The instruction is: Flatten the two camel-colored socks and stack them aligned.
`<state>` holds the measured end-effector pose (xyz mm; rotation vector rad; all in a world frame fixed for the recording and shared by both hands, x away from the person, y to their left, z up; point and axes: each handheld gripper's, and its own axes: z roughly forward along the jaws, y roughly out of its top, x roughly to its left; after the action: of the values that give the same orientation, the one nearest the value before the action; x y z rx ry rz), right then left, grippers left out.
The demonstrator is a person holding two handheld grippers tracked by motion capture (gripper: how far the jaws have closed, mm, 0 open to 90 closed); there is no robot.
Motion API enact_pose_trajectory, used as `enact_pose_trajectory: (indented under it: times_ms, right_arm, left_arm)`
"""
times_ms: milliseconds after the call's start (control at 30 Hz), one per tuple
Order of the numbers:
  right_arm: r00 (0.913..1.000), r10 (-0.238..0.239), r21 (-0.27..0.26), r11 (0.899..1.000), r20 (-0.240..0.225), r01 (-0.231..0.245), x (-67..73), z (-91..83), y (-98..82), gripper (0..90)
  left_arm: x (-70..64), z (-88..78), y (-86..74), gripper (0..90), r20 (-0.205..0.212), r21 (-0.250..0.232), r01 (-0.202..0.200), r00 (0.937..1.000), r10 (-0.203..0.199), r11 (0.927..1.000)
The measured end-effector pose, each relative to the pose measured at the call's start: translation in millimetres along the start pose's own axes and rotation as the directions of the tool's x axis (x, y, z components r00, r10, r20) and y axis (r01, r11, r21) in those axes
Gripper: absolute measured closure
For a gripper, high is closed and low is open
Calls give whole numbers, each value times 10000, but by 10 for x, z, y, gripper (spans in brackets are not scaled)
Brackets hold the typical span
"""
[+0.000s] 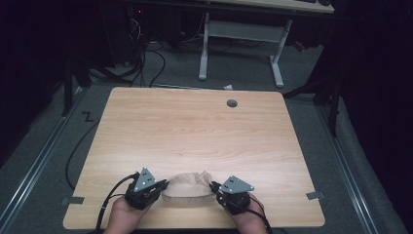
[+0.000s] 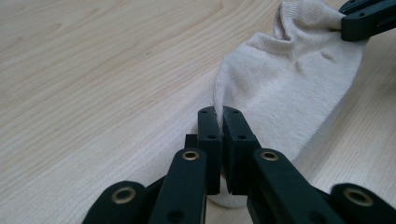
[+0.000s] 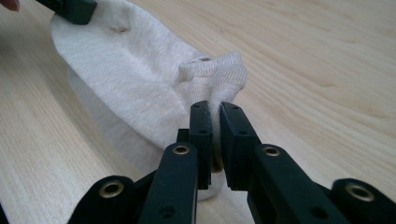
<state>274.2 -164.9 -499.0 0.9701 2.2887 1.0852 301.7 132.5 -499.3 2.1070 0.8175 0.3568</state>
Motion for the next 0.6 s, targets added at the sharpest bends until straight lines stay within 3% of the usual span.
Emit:
enact_pose_trajectory:
  times_ms: [267,433,500,600]
  right_arm:
    - [9998,-48,516,9986,-182,57,42,39,-86,835]
    - [9995,37,803,9968,-306,-12,46,68,-146,830]
    - [9995,2,921,9957,-331,29,41,88,-152,823]
    - [9995,70,920,9957,-305,-41,28,99,-156,784]
  left_arm:
    - [-63,85,-51,865,-22,489,-282,9996,283,9984]
    - [-68,127,-79,857,21,657,-46,10000,45,9978]
    - [-88,155,-99,846,36,662,310,9995,-313,9973]
    - [-88,157,-102,797,-4,610,413,9991,-413,9973]
